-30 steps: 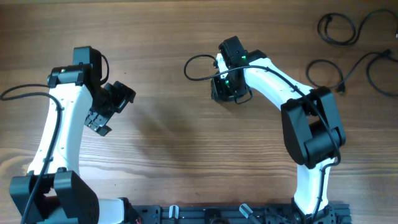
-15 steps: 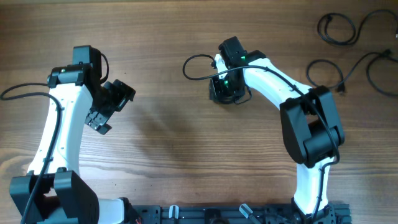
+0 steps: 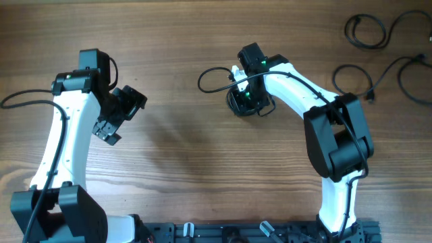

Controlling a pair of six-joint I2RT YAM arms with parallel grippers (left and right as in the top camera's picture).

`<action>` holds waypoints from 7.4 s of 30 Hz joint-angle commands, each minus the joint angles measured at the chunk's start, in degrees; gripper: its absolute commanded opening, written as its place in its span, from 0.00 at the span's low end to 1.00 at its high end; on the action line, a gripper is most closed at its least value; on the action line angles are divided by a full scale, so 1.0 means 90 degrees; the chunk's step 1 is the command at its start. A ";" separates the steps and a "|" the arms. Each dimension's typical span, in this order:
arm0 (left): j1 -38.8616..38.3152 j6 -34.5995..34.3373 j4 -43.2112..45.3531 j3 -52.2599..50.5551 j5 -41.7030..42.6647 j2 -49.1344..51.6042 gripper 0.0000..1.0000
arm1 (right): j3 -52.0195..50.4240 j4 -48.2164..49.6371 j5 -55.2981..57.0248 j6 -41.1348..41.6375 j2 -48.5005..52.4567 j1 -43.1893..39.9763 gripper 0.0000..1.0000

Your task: Untangle cables

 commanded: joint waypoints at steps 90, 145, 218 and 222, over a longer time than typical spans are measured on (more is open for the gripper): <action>-0.2040 0.2212 0.1508 -0.0029 0.2948 0.0024 0.99 | 0.0270 -0.0799 -0.2460 0.1649 -0.2501 0.0153 0.04; -0.0648 0.2436 0.0629 -0.0138 -0.0933 0.1603 0.86 | -0.0148 -0.0797 -0.0022 0.1892 -0.2237 0.0046 0.58; -0.1698 -0.1263 0.2603 -0.0440 0.2249 -0.2591 0.04 | -0.0148 -0.0170 -0.2844 0.0478 -0.2237 -0.0287 0.72; -0.1698 -0.1265 0.2963 -0.0440 0.2856 -0.2591 0.04 | -0.0148 -0.0172 -0.2858 0.0437 -0.2237 -0.0070 0.70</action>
